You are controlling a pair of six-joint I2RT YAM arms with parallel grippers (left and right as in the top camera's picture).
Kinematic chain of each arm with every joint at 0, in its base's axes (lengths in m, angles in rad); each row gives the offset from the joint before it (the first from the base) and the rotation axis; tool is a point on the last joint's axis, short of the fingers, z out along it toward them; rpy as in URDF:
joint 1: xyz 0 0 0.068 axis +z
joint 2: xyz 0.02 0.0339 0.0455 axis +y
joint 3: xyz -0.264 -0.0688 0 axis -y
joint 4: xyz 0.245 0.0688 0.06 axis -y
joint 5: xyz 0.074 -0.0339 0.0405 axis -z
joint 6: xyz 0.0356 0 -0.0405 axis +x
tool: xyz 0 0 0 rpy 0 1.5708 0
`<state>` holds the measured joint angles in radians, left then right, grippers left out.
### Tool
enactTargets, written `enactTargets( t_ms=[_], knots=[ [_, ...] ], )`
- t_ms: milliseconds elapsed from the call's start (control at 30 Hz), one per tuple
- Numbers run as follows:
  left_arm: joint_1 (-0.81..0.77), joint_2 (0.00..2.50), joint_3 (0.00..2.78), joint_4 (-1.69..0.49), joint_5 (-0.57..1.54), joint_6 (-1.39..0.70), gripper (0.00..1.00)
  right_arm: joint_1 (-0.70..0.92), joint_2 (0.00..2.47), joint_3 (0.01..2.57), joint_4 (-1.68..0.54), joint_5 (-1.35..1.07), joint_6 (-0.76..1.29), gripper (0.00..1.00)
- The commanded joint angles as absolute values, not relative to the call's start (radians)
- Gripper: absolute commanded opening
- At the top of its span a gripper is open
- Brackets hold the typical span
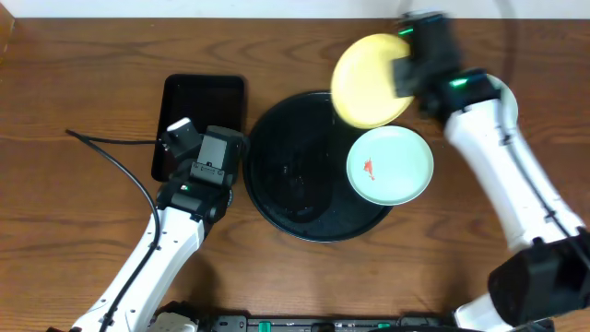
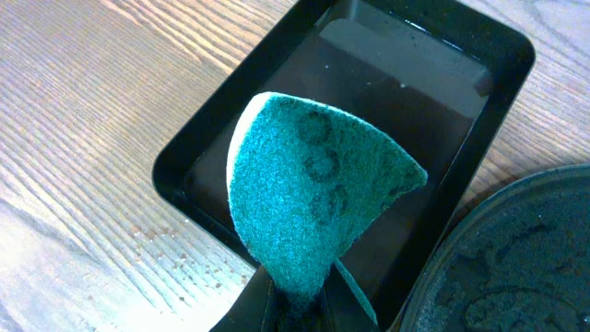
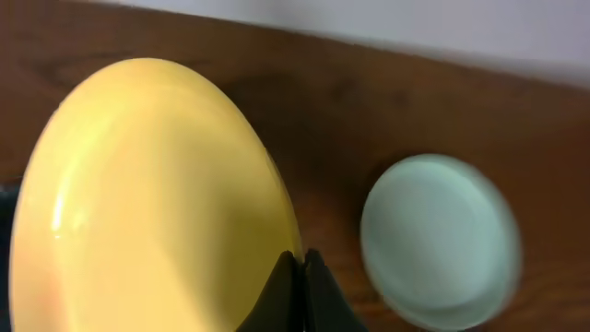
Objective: Clean dirty plates on tray and stack at the side
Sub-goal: 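Lower the yellow plate onto the pale green plate at right, release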
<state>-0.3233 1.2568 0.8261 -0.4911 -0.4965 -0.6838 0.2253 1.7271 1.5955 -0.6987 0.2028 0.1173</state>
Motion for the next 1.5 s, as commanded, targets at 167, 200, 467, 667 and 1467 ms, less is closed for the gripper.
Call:
enactTargets(
  t_ms=[167,200,467,667,1467],
  knots=[
    [-0.319,1.263,0.821,-0.493,-0.499,-0.697,0.07,-0.162,1.776,1.597,-0.708,-0.13,0.374,0.01],
    [-0.319,1.263,0.821,-0.493,-0.494,-0.697,0.08,-0.193,1.786,1.593,-0.714,-0.11,0.393,0.01],
    [-0.319,1.263,0.821,-0.49,-0.48,-0.697,0.08,-0.336,1.902,1.568,-0.716,-0.041,0.475,0.01],
    [-0.319,1.263,0.821,-0.49,-0.48,-0.697,0.08,-0.371,1.979,1.568,-0.699,0.01,0.475,0.01],
    [-0.319,1.276,0.821,-0.473,-0.47,-0.696,0.08,-0.189,1.874,1.569,-1.017,-0.296,0.201,0.81]
  ],
)
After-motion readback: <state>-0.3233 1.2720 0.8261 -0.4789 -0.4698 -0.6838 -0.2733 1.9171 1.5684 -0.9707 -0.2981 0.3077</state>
